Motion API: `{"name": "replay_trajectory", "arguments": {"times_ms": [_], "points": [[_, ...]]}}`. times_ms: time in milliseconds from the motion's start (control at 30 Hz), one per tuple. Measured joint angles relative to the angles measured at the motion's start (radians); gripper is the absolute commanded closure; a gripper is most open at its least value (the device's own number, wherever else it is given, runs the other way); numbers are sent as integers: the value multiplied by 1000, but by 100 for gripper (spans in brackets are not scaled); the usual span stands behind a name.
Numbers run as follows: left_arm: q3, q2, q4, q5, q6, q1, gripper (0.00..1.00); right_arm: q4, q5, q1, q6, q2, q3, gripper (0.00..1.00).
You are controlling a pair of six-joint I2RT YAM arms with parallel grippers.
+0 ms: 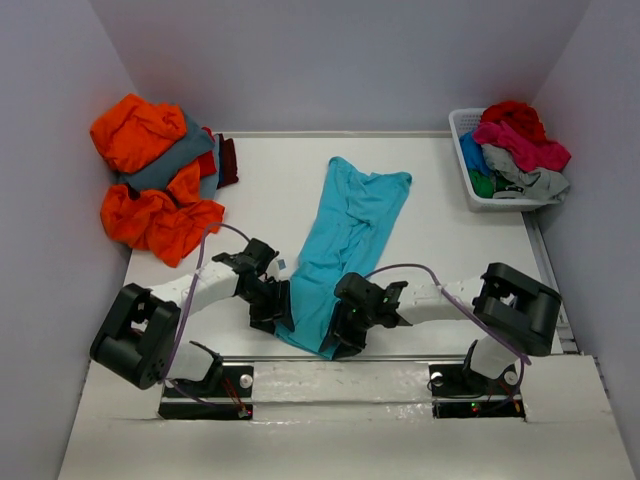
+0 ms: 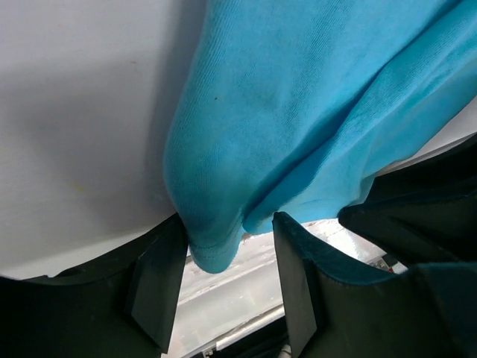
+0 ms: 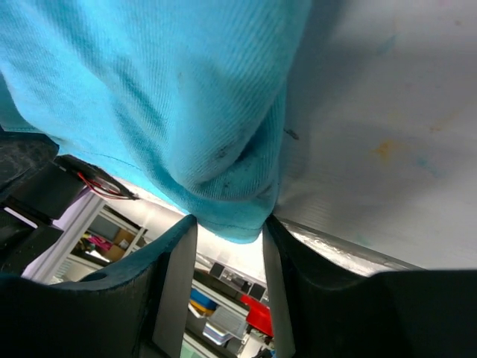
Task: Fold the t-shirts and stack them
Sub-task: Rotate the rectangle-folded T-shirt at the center of the board.
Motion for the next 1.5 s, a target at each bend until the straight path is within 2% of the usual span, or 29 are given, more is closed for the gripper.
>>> {"name": "replay_trajectory", "arguments": {"times_ms": [133, 167, 367, 633, 733, 967, 1267, 1500], "points": [[-6, -1, 4, 3, -2, 0, 49, -4, 29, 0, 0, -9, 0, 70], [-10, -2, 4, 4, -3, 0, 50, -5, 41, 0, 1, -10, 0, 76], [-25, -21, 1, 5, -3, 0, 61, -11, 74, 0, -1, -15, 2, 83], [-28, -38, -15, 7, 13, -8, 70, -24, 77, 0, -19, -18, 14, 86], [-28, -41, -21, 14, 24, -64, 75, -50, 72, 0, -26, -47, 14, 86], [-28, -57, -30, 23, 25, -190, 76, -148, 69, 0, -41, -171, 14, 86], [-22, -68, -47, 26, 14, -296, 76, -274, 65, 10, -37, -314, -19, 86], [10, -71, -64, 31, 6, -357, 78, -381, 61, 83, -11, -394, -47, 86]]}}
